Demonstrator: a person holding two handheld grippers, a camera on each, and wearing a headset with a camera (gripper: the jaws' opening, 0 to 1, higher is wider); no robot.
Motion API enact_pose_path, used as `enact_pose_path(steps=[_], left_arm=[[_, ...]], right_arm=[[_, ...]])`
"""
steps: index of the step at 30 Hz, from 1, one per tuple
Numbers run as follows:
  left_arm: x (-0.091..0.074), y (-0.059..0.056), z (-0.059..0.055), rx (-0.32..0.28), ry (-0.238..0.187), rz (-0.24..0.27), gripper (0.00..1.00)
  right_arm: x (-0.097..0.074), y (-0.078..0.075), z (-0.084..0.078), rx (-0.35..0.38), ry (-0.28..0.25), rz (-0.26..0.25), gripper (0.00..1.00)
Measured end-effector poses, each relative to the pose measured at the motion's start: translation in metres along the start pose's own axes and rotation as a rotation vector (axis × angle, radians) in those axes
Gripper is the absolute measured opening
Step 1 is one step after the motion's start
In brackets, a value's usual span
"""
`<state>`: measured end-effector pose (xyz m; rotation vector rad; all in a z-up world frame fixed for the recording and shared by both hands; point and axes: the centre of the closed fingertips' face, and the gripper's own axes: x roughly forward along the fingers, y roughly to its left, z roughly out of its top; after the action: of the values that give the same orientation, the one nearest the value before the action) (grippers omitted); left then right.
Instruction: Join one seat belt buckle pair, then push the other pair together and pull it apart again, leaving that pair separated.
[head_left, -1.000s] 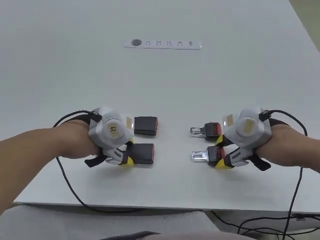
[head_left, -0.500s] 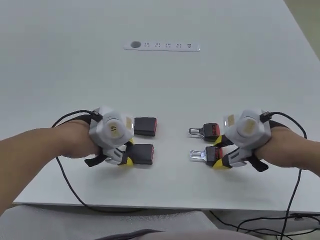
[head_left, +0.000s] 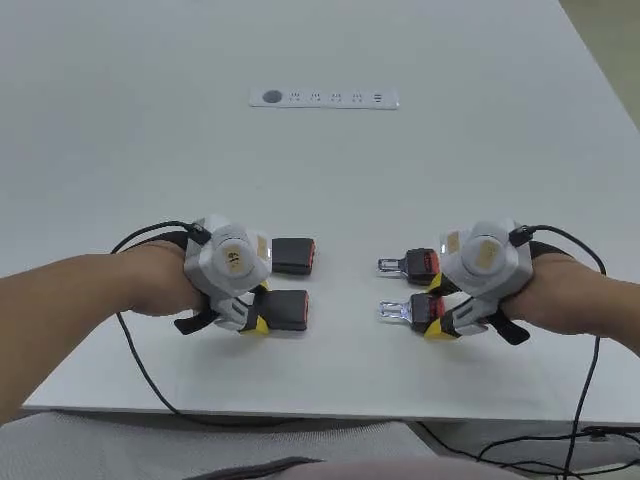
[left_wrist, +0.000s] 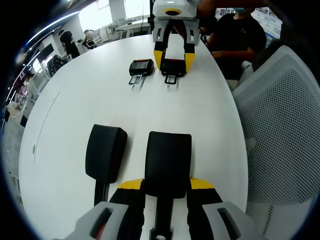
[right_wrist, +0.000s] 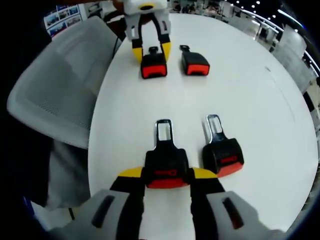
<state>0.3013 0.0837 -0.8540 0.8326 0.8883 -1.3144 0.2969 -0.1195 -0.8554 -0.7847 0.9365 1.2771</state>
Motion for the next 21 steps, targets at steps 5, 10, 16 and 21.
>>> enact_pose_path(steps=[5, 10, 16, 21], left_arm=[[-0.0008, -0.0013, -0.0004, -0.002, -0.015, 0.005, 0.33], [-0.0014, -0.001, -0.0006, -0.021, -0.026, 0.011, 0.33], [-0.0016, -0.001, -0.0014, -0.041, -0.022, 0.017, 0.33], [-0.0019, -0.0019, -0.0017, -0.044, -0.024, 0.02, 0.33]], right_arm=[[0.0007, 0.0004, 0.0006, 0.01, 0.012, -0.007, 0.35], [0.0008, 0.0015, 0.0004, -0.002, 0.028, -0.009, 0.35], [0.0007, 0.0019, 0.0005, 0.0, 0.031, -0.008, 0.35], [0.0013, 0.0015, 0.0016, 0.0, 0.035, -0.01, 0.35]])
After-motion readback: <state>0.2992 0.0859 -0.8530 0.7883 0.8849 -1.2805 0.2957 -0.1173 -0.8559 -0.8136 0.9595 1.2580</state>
